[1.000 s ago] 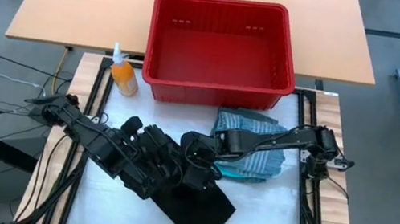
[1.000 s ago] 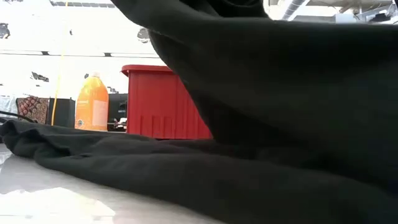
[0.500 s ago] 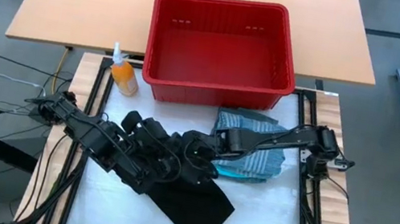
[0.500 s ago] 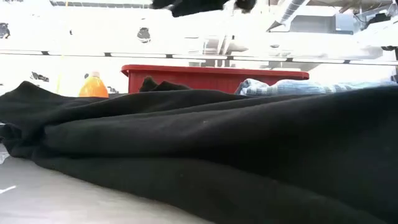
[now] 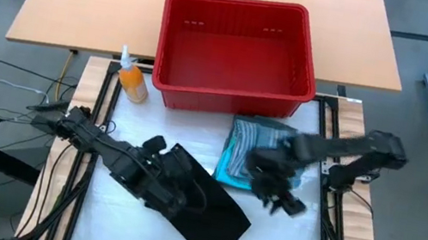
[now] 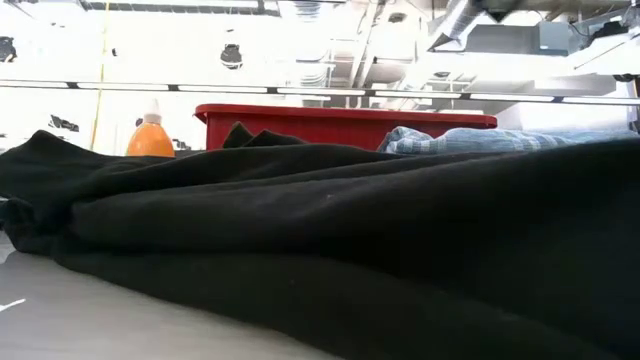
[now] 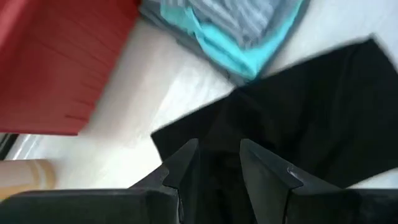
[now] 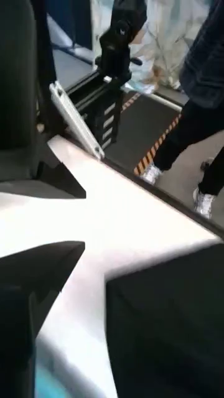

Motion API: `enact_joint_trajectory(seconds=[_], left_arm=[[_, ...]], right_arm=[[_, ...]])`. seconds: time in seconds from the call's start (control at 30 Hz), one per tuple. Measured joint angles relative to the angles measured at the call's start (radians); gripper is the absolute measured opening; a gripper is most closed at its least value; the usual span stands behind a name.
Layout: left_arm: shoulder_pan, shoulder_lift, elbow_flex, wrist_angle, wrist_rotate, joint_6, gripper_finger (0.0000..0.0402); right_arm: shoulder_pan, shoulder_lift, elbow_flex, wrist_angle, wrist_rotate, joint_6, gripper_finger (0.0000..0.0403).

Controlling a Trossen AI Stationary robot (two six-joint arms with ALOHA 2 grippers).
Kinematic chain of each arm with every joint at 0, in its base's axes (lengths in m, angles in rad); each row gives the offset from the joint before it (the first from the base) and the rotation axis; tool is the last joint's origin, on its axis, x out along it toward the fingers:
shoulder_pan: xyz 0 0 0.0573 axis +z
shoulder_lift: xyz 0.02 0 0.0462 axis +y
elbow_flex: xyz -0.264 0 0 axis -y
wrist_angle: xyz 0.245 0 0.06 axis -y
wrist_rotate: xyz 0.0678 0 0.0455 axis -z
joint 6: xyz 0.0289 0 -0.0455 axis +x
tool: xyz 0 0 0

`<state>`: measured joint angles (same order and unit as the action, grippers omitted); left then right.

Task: Fold Laundry from Bin
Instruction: Fold the black shirt

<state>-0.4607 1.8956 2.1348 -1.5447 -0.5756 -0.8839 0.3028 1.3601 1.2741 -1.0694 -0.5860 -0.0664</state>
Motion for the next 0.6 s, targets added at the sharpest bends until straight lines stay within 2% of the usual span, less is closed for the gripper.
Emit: enact_joint_trajectory(seconds=[0.07,0.13,0.23,0.3,0.37,0.47,0.53,0.6], left_arm=[[0.025,-0.033,-0.061,0.026,0.035,0.052,0.0109],[0.057,-0.083,-0.166,0.119,0.095,0.128,0.0109],[0.105,-0.187,-0.409,0.354,0.251,0.202,0.0109],[0.139,-0.264,-0.596,0.551,0.358,0.194,0.0109],[0.163,-0.356,-0.771,0.726,0.422,0.115,0.0109],[0.189,-0.486,-0.972,0.909,0.494,-0.065,0.0109],[0.196,-0.546,-1.079,0.994,0.519,-0.165,0.0109],[0.195,-0.588,-1.167,1.112,0.515,-0.267,0.0109]], right_arm=[[0.057,-0.108,-0.132,0.158,0.078,0.185,0.0118],[0.122,-0.201,-0.24,0.336,0.191,0.367,0.0108],[0.22,-0.296,-0.358,0.597,0.392,0.576,0.0103],[0.284,-0.328,-0.403,0.745,0.534,0.647,0.0103],[0.342,-0.334,-0.425,0.845,0.666,0.679,0.0103],[0.411,-0.307,-0.427,0.884,0.829,0.707,0.0103],[0.439,-0.284,-0.426,0.89,0.888,0.721,0.0103],[0.453,-0.257,-0.425,0.891,0.903,0.724,0.0102]])
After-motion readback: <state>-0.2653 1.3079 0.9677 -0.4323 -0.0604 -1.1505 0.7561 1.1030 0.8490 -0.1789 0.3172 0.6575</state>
